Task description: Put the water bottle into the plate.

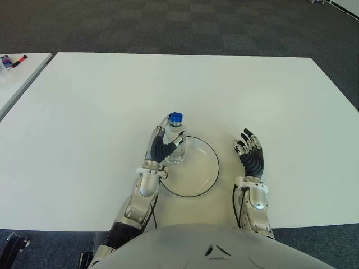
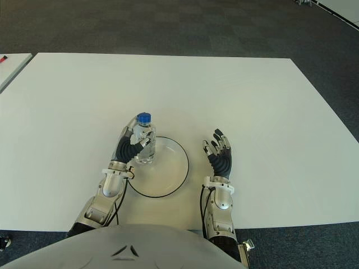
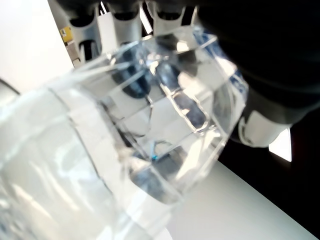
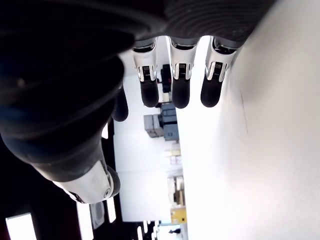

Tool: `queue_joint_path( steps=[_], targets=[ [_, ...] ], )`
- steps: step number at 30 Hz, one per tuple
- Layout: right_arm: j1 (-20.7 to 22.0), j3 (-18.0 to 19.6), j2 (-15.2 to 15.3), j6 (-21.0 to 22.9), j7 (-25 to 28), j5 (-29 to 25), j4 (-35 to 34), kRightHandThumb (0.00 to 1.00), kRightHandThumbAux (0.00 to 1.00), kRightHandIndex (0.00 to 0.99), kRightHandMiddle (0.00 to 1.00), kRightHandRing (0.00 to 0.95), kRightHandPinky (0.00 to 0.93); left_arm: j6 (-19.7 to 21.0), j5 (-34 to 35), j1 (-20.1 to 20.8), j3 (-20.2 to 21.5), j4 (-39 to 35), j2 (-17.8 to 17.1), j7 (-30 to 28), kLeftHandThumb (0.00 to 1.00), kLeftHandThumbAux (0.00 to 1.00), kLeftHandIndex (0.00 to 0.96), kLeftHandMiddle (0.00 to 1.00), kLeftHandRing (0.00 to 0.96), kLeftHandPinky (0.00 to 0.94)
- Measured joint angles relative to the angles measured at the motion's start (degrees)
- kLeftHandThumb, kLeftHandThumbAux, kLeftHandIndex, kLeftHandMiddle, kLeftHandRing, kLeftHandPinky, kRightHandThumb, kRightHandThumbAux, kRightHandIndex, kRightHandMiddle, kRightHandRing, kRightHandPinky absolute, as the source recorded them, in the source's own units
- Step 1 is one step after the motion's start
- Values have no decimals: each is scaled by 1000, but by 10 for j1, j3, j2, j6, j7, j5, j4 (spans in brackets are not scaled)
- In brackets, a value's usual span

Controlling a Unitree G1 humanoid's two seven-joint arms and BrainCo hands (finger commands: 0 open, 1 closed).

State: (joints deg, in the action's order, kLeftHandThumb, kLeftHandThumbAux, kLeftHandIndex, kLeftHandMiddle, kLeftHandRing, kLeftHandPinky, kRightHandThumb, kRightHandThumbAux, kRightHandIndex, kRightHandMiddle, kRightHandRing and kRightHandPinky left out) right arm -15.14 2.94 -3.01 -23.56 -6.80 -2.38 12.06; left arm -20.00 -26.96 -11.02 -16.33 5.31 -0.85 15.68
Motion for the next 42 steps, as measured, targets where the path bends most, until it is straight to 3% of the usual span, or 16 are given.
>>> queue_joint_path(
  steps=[42],
  targets=[
    [1, -4, 0, -11, -1, 2, 10, 531, 780, 201, 141, 125, 168, -20, -2, -12, -11, 1, -1, 1, 1000, 634, 232, 409, 506, 478]
  ],
)
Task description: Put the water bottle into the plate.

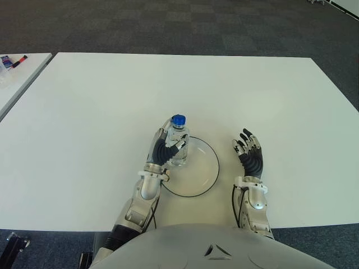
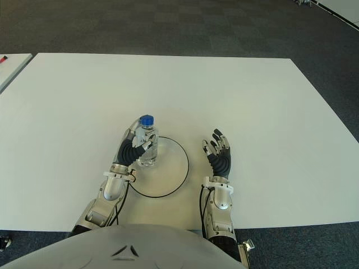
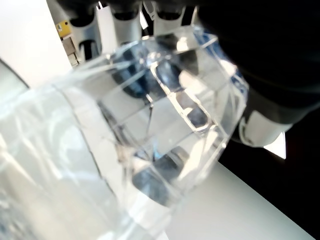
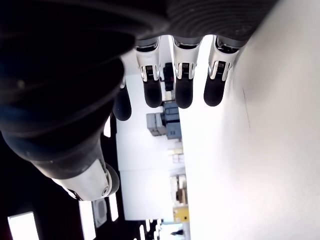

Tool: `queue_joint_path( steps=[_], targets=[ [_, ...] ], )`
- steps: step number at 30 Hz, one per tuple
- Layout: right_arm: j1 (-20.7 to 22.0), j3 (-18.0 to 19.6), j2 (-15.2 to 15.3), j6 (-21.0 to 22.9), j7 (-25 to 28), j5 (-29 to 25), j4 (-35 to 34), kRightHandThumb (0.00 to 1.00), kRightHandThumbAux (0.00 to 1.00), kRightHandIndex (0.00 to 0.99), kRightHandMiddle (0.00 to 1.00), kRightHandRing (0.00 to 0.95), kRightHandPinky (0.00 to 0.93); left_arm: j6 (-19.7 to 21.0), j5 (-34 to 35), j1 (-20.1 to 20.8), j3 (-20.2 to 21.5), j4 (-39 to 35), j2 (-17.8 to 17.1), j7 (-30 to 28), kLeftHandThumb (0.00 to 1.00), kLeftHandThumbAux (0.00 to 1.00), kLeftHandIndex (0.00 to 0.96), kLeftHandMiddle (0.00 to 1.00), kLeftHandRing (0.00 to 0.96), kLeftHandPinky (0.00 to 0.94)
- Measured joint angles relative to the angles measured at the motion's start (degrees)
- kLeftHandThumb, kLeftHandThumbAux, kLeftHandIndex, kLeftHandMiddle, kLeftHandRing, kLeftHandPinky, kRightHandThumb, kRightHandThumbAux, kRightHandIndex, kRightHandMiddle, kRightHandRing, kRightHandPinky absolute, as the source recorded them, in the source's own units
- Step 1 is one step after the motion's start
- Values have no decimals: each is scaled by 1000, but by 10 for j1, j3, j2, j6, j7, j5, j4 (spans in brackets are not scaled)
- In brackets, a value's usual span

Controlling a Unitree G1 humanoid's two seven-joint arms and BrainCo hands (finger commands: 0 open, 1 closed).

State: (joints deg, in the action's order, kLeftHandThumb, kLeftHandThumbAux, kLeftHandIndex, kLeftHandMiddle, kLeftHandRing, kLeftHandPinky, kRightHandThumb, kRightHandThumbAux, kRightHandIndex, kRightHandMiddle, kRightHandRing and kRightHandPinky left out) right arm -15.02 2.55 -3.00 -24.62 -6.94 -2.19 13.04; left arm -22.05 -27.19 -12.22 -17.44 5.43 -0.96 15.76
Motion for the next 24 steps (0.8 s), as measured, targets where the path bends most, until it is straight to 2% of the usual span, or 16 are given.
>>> queue_joint_path(
  steps=[24],
  targets=[
    [0, -1, 0, 0, -4, 0, 1, 541, 787, 212, 142, 123, 169, -1, -9, -2, -5, 0, 0, 10, 1000, 633, 242, 413, 507, 477]
  ],
)
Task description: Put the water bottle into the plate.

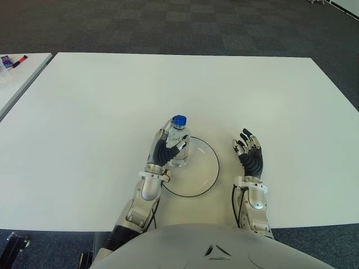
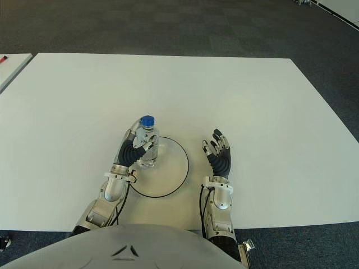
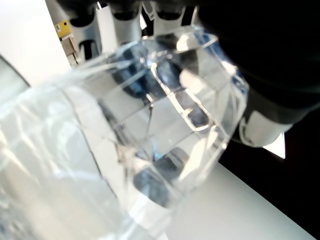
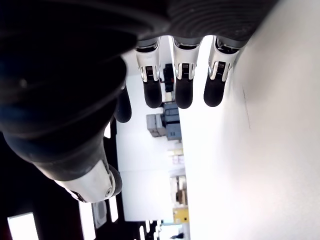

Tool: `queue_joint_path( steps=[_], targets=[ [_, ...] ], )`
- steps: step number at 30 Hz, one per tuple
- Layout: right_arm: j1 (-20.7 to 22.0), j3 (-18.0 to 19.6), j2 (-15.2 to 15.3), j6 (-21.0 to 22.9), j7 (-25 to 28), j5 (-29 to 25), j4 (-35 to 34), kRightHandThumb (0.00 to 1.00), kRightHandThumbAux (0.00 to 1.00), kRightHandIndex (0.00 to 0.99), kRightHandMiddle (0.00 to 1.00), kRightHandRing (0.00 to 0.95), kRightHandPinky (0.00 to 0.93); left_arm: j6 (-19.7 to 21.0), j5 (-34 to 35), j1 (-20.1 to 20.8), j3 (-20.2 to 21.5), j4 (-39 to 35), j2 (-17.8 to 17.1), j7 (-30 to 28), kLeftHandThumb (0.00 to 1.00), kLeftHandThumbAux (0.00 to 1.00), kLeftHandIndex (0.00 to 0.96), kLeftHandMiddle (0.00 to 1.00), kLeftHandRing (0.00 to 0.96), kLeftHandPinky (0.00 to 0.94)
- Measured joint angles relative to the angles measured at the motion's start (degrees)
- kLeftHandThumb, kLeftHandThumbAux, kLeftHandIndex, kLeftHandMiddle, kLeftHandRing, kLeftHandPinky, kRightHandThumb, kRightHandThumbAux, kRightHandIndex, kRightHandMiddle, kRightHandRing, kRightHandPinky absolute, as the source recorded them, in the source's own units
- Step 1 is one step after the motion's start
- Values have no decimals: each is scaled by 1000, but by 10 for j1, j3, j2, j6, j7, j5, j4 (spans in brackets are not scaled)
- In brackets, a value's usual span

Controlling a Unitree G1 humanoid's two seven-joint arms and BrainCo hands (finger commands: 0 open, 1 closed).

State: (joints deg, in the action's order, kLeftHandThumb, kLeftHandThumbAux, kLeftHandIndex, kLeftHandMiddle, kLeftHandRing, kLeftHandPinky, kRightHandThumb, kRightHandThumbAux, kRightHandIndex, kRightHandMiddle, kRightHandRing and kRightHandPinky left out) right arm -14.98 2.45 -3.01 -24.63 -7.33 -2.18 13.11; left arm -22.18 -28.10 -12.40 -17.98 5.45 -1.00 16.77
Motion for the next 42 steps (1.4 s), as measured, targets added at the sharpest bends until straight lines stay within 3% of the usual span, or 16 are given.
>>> queue_joint_path(
  steps=[21, 24, 28, 42],
  targets=[
    [3, -1, 0, -7, 0, 0, 5, 531, 778, 203, 144, 127, 166, -5, 0, 0, -2, 2, -6, 4, 1000, 631, 208, 422, 498, 453],
    [3, -1, 0, -7, 0, 0, 5, 529, 781, 203, 144, 126, 168, -4, 0, 0, -2, 2, -6, 4, 859, 527, 185, 363, 422, 436],
    [3, -1, 0, -7, 0, 0, 5, 532, 784, 204, 145, 128, 170, -3, -1, 0, -2, 2, -8, 4, 780, 486, 164, 326, 378, 427],
    [5, 0, 0, -8, 0, -2, 6, 542, 773, 209, 145, 128, 175, -10, -4, 5, -2, 16, -14, 15, 695, 476, 142, 294, 330, 380]
  ],
)
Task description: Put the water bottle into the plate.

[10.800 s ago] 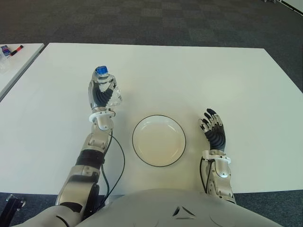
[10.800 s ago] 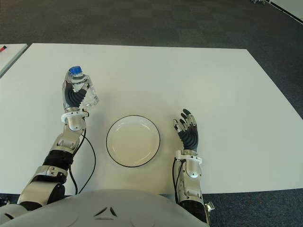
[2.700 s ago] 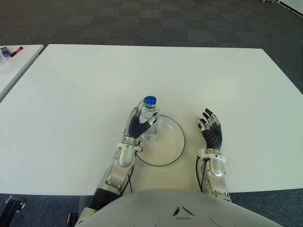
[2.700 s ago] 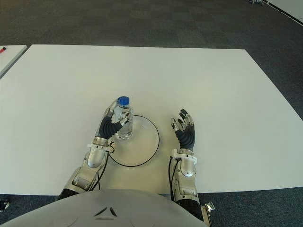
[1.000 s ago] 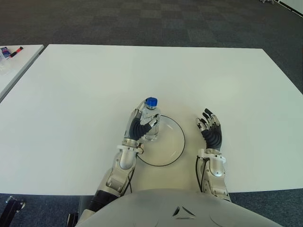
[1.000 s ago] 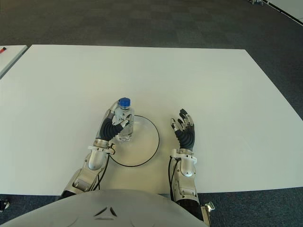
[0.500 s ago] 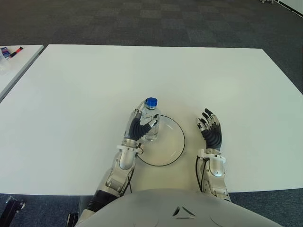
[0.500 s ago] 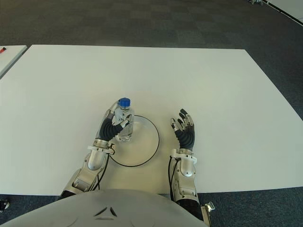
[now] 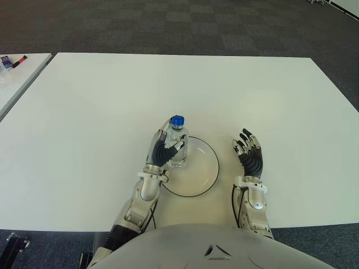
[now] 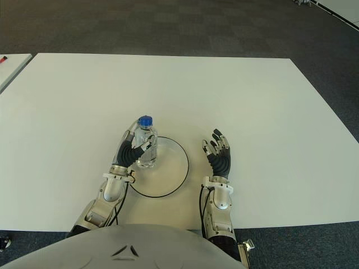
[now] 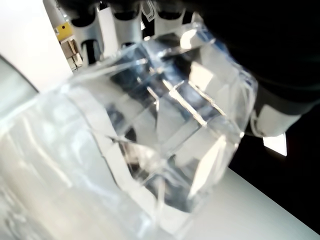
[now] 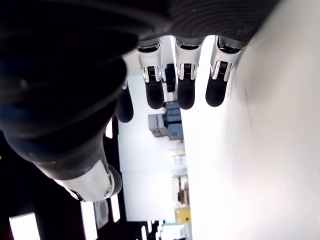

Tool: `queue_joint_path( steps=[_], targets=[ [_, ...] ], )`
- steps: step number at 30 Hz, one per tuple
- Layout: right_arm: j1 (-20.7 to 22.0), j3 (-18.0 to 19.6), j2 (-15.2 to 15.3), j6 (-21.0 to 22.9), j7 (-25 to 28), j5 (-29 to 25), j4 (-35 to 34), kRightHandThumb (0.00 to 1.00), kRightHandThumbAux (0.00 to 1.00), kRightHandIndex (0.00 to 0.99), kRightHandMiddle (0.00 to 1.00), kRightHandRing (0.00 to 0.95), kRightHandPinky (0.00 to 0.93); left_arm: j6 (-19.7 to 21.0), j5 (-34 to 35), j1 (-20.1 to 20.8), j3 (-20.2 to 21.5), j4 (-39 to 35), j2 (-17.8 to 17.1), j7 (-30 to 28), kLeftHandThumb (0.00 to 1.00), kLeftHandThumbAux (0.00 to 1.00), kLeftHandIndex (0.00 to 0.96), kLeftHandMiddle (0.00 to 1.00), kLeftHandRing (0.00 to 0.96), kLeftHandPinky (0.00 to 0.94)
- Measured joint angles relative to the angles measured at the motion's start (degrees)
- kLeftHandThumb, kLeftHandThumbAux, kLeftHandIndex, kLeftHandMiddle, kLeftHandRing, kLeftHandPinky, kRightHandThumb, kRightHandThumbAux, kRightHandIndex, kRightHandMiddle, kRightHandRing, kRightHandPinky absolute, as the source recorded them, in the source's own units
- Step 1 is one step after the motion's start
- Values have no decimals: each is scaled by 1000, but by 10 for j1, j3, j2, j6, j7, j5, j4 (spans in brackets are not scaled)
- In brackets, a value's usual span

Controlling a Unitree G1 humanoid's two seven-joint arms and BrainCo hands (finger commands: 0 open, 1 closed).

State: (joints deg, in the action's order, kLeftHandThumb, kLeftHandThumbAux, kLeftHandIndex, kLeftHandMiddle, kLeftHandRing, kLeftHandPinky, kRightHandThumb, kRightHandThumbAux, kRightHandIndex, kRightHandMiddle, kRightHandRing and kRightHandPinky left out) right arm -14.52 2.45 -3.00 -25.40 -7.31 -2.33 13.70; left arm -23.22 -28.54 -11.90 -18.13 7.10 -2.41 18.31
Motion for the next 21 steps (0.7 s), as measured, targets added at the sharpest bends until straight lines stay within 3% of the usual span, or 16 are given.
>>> queue_joint_path(
  steps=[21],
  targets=[
    [2, 2, 0, 0, 0, -1, 2, 544, 788, 205, 140, 123, 163, -18, -2, 7, 0, 19, -3, 11, 719, 466, 99, 236, 276, 359]
  ],
)
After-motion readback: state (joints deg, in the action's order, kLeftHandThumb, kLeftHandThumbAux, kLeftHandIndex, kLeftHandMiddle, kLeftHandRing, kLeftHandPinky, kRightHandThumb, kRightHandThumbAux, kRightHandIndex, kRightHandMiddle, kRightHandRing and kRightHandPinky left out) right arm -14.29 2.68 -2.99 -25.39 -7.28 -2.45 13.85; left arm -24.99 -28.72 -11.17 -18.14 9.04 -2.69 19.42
